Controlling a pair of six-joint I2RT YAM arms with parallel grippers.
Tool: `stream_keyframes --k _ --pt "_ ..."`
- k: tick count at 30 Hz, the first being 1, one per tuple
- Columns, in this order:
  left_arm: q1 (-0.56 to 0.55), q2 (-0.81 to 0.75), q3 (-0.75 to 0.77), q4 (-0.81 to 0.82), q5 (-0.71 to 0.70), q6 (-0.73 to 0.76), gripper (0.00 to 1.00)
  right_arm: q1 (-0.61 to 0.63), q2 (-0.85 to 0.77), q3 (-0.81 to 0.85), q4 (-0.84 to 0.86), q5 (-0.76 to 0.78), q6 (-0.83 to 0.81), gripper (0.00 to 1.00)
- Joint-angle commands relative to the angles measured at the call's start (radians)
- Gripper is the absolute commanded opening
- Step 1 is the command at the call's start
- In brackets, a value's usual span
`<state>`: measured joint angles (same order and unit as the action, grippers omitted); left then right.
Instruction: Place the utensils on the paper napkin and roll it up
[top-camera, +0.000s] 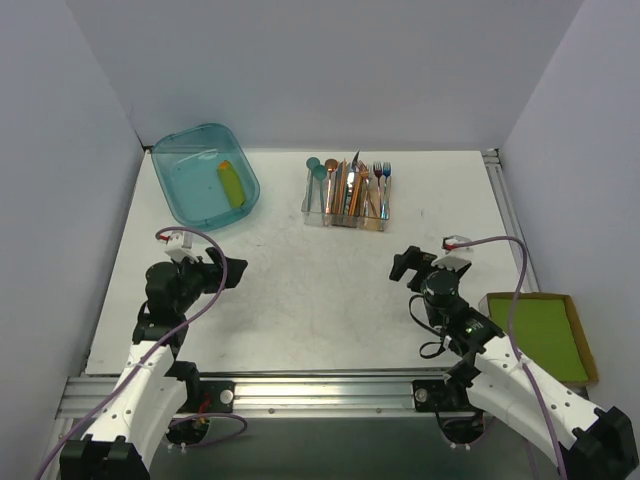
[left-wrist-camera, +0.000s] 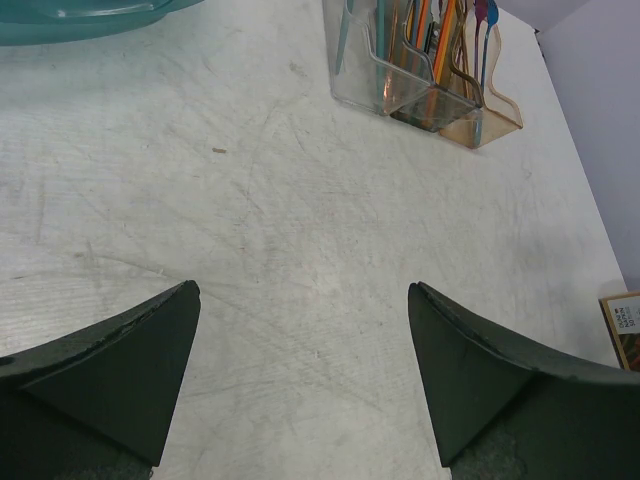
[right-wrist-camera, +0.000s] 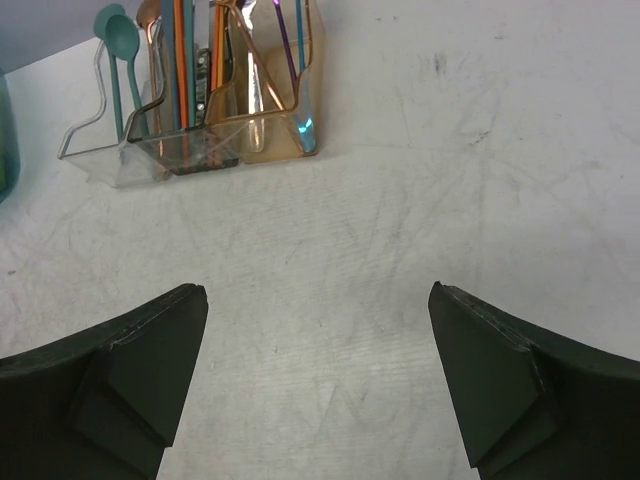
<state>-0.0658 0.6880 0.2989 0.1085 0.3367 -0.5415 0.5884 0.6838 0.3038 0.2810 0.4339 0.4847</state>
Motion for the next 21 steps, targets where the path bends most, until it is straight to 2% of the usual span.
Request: stream_keyframes --k 1,2,3,5,6,7,8,9,10,11,14,15,17,18,21 --pt "-0.005 -0.008 0.023 0.020 -0.005 0.008 0.94 -0.004 0.000 0.070 -0.048 0.133 0.060 1.00" --pt "-0.003 -0.007 0.023 0.020 -0.004 0.008 0.94 -0.005 0.019 0.084 -0.075 0.169 0.096 1.00" --pt "-0.005 -0.007 0.023 0.020 -0.004 0.008 0.94 -0.006 0.039 0.109 -0.174 0.262 0.148 1.00" --pt "-0.005 -0.007 0.023 0.020 -0.002 0.006 0.94 -0.006 0.112 0.217 -0.318 0.337 0.326 1.00" --pt "-0.005 -0.007 0.023 0.020 -0.002 0.006 0.94 -0.007 0.144 0.268 -0.509 0.386 0.404 1.00" --pt "-0.005 -0.007 0.023 0.020 0.002 0.006 0.94 -0.010 0.176 0.353 -0.607 0.443 0.577 1.00" --pt "-0.005 -0.005 0.023 0.020 0.005 0.005 0.94 -0.016 0.241 0.401 -0.697 0.460 0.647 1.00" --pt "-0.006 -0.007 0.022 0.022 0.007 0.003 0.94 -0.019 0.270 0.437 -0.877 0.473 0.743 1.00" --pt "-0.008 -0.007 0.022 0.023 0.012 0.002 0.94 -0.025 0.298 0.498 -0.960 0.480 0.893 1.00" --pt "-0.009 -0.008 0.020 0.023 0.012 0.000 0.94 -0.033 0.337 0.518 -1.079 0.474 0.960 1.00" --pt "-0.029 -0.011 0.025 0.019 0.007 0.002 0.94 -0.087 0.368 0.547 -1.181 0.450 1.092 1.00" --pt "-0.040 -0.012 0.028 0.013 -0.004 0.003 0.94 -0.145 0.362 0.541 -1.200 0.437 1.095 1.00" --pt "-0.072 -0.010 0.032 0.007 -0.034 0.008 0.94 -0.228 0.314 0.520 -1.175 0.386 1.050 1.00" --pt "-0.080 -0.011 0.037 0.000 -0.050 0.012 0.94 -0.319 0.289 0.493 -1.140 0.362 1.022 1.00" --pt "-0.101 -0.012 0.040 -0.009 -0.070 0.015 0.94 -0.438 0.186 0.451 -1.094 0.309 0.949 0.99"
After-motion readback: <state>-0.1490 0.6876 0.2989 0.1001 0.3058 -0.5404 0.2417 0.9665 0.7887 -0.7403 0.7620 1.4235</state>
